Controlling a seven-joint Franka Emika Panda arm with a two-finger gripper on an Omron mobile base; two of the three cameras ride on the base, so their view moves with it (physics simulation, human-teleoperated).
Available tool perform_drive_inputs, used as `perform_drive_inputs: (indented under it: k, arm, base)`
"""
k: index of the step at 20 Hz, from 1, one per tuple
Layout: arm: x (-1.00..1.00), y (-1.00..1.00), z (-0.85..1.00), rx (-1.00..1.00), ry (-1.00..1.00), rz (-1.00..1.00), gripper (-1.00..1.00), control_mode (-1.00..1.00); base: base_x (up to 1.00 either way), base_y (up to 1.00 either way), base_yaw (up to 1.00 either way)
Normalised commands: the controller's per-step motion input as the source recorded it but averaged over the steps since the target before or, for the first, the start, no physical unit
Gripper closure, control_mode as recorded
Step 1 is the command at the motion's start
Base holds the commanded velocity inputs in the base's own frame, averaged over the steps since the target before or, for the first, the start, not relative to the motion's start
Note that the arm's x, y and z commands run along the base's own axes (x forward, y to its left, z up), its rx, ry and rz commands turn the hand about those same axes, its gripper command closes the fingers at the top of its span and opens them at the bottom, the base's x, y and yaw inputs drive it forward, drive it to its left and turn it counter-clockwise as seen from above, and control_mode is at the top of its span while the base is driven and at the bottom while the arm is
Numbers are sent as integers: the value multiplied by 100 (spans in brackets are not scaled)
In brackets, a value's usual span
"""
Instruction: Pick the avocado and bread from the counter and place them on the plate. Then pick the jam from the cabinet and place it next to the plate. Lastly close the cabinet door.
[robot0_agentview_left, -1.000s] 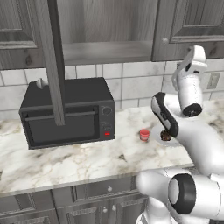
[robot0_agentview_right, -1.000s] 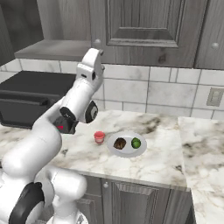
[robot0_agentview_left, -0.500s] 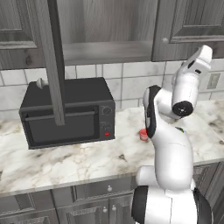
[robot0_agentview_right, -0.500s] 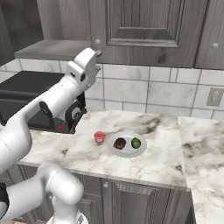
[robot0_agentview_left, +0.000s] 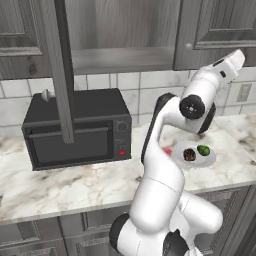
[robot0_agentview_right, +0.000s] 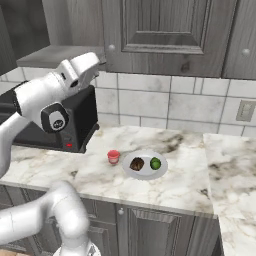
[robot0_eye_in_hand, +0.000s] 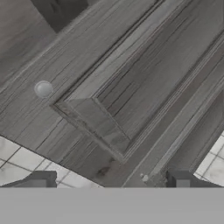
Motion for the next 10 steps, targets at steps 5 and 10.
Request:
perform_drive_inputs:
  k: [5, 10]
  arm:
    - [-28, 14, 16, 23, 7, 5, -100, -100]
    - [-26, 6, -8, 22, 2, 26, -100, -100]
  base:
    - [0, 0, 0]
    - [0, 0, 0]
